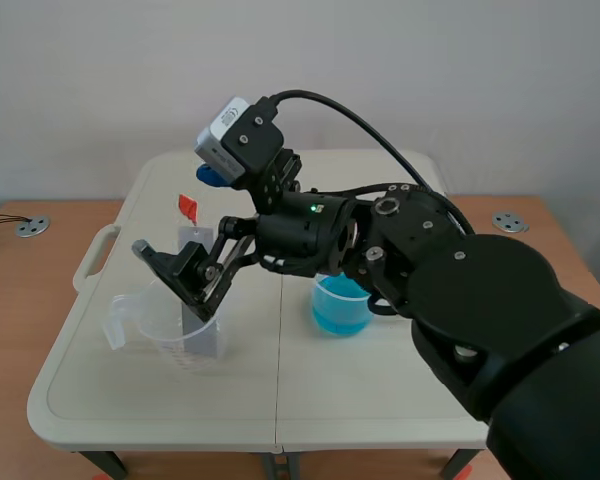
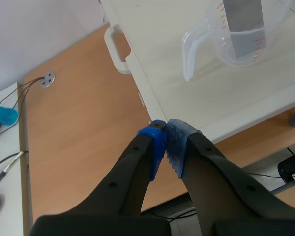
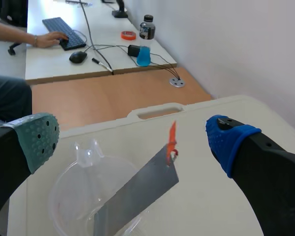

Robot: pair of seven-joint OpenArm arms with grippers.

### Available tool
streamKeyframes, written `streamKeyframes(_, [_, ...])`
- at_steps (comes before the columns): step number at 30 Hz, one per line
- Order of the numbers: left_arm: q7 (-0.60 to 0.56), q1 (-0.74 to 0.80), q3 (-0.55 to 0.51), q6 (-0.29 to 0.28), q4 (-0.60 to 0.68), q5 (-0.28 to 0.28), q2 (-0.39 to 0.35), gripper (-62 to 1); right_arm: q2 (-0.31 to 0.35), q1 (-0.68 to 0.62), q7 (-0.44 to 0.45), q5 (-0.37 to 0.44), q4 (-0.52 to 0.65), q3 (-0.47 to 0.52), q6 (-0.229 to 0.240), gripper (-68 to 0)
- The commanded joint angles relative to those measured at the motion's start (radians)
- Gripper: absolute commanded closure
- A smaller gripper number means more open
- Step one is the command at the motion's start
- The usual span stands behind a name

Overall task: Hold the metal plate by the orange handle, dip it into the blue solution, take it out and point at it, then put the plate back in the beaker on the left.
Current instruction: 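Return to the home posture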

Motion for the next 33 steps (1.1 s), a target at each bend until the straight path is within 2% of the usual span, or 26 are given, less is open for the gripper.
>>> streamKeyframes(1, [-0.013,0.002,-0.006,0.002,0.016,-0.010,0.000,-3.8,0.031,0.022,-0.005,0.060,0.048,0.009,0.001,-62.2])
streamKeyframes(3, [-0.014,-0.004,-0.006,0.002,0.016,-0.006,-0.001,-10.1,0.062,0.017,-0.039,0.131,0.090,0.012,0.000,-62.2])
streamKeyframes(4, [-0.014,-0.011,-0.006,0.001,0.016,-0.005,-0.001,-16.1,0.079,0.015,-0.059,0.164,0.114,0.012,0.000,-62.2])
streamKeyframes(5, [-0.014,-0.018,-0.006,0.002,0.016,0.000,-0.001,-25.0,0.097,0.012,-0.084,0.203,0.143,0.012,0.000,-62.6])
streamKeyframes(8, [-0.014,-0.056,-0.006,-0.003,0.016,0.021,-0.003,-60.9,0.154,-0.011,-0.143,0.314,0.236,0.019,-0.031,-65.7])
streamKeyframes(13, [-0.013,-0.136,-0.005,-0.011,0.016,0.047,-0.003,-62.3,0.267,-0.079,-0.212,0.461,0.378,0.035,-0.069,-66.5])
streamKeyframes(16, [-0.014,-0.178,0.000,-0.028,0.017,0.045,-0.003,-62.3,0.337,-0.135,-0.233,0.526,0.443,0.049,-0.088,-66.5])
streamKeyframes(20, [-0.013,-0.238,0.026,-0.030,0.017,0.039,-0.003,-62.3,0.426,-0.214,-0.246,0.592,0.505,0.063,-0.139,-66.5])
streamKeyframes(24, [0.002,-0.293,0.060,-0.041,0.018,0.039,-0.003,-62.3,0.513,-0.299,-0.246,0.595,0.568,0.064,-0.202,-66.5])
streamKeyframes(26, [0.025,-0.318,0.084,-0.044,0.018,0.039,-0.003,-62.3,0.553,-0.342,-0.246,0.595,0.601,0.069,-0.220,-66.5])
streamKeyframes(29, [0.047,-0.351,0.122,-0.043,0.017,0.039,-0.003,-62.3,0.588,-0.409,-0.245,0.595,0.650,0.100,-0.260,-66.5])
streamKeyframes(33, [0.054,-0.391,0.164,-0.042,0.017,0.039,-0.003,-62.3,0.610,-0.494,-0.246,0.594,0.705,0.150,-0.263,-66.5])
